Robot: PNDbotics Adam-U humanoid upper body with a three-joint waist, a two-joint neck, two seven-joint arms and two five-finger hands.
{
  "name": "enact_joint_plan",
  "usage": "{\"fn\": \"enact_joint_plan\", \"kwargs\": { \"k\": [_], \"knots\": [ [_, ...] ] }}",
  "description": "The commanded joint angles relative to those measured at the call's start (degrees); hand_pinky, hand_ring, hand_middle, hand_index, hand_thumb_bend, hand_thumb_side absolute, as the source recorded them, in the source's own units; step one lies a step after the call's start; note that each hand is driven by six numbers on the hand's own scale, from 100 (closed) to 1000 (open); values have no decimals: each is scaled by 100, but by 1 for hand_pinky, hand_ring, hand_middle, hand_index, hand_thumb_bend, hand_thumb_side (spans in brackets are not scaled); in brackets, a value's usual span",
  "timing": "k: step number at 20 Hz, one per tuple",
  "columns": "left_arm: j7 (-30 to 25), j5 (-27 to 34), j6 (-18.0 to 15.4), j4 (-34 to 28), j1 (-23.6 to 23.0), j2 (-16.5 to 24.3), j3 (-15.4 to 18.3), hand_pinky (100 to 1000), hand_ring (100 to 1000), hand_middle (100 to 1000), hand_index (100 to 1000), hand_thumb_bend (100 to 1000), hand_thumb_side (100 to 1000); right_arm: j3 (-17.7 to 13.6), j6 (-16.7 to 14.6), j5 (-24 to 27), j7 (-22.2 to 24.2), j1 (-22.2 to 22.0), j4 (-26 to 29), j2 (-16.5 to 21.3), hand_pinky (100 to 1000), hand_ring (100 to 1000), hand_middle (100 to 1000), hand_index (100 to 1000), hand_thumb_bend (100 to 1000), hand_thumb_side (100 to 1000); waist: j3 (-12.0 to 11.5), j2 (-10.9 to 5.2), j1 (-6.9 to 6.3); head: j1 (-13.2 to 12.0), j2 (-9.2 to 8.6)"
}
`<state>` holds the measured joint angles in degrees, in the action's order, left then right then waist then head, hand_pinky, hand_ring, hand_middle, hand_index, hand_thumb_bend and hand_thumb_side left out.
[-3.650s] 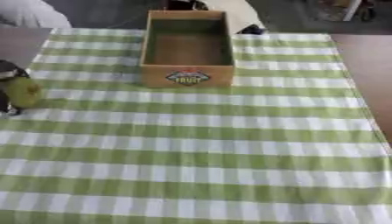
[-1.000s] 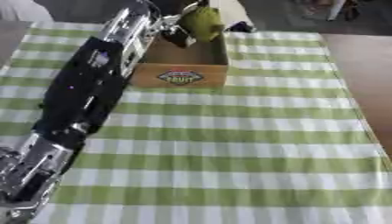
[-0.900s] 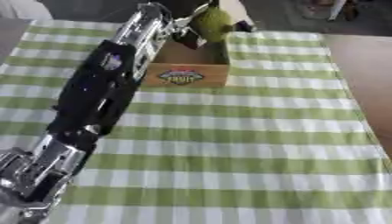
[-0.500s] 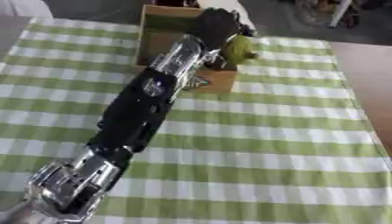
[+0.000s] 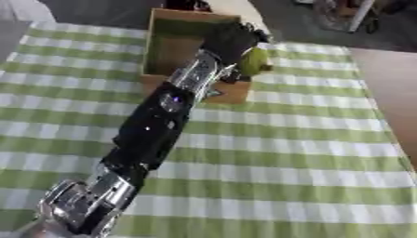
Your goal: Pick up objects on the table and place them in the box.
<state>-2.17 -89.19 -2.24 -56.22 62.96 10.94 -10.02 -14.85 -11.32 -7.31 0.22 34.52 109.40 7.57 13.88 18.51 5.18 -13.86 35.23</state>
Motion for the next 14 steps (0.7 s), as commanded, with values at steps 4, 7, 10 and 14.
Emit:
{"fn": "enact_joint_plan", "kwargs": {
  "k": [4,7,10,14],
  "knots": [
    [210,325,75,-154,47,64,36,339,401,380,512,169,100,-53,-11,37,-2,53,56,87,926,759,641,829,100,587,14,-109,-24,365,19],
    [225,648,66,-500,117,171,26,327,385,372,502,129,100,-56,5,30,-3,35,63,104,927,759,641,829,100,587,9,-126,-52,448,48],
    [137,985,104,-877,219,300,33,320,374,369,500,100,100,-51,11,30,4,20,77,111,927,759,641,829,100,588,8,-149,-80,476,69],
    [-28,1319,200,-1203,341,461,48,322,368,369,500,100,100,-43,18,25,11,11,88,114,927,759,641,829,100,588,17,-171,-98,492,88]
  ]
}}
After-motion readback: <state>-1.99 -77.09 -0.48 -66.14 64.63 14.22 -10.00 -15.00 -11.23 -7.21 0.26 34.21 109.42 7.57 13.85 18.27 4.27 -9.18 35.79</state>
